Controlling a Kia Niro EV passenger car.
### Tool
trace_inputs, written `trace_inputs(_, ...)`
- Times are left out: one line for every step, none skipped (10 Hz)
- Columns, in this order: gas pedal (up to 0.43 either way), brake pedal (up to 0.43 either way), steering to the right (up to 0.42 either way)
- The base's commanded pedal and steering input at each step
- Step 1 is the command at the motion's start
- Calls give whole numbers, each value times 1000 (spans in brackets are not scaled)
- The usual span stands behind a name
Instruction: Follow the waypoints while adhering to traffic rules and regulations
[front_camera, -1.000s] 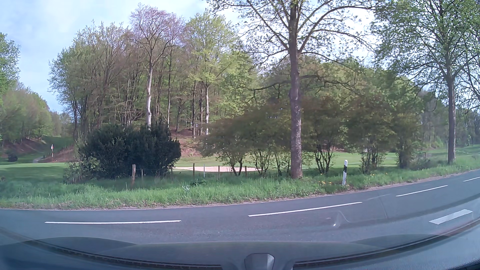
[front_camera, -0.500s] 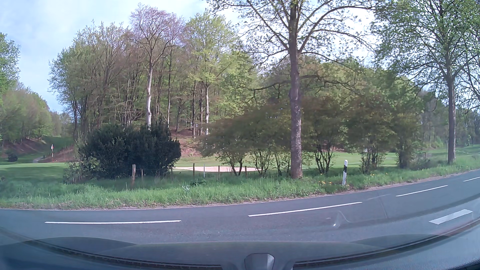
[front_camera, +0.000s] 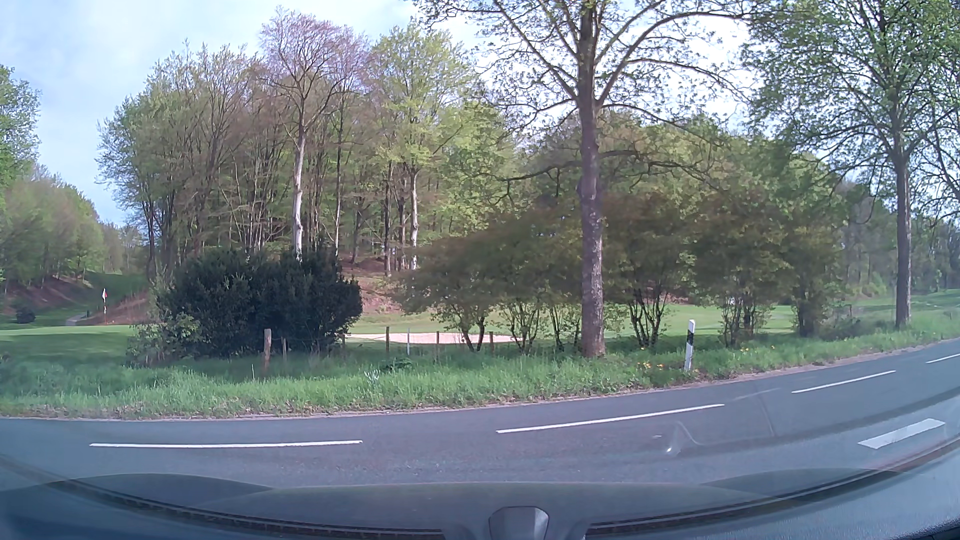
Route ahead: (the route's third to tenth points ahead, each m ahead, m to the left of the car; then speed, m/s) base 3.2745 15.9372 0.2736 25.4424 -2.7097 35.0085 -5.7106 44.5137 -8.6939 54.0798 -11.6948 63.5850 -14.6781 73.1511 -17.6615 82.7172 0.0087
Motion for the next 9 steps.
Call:
trace_inputs(0,195,-87)
trace_inputs(0,201,-87)
trace_inputs(0,195,-87)
trace_inputs(0,195,-88)
trace_inputs(0,195,-88)
trace_inputs(0,195,-91)
trace_inputs(0,195,-94)
trace_inputs(0,201,-95)
trace_inputs(0,195,-95)
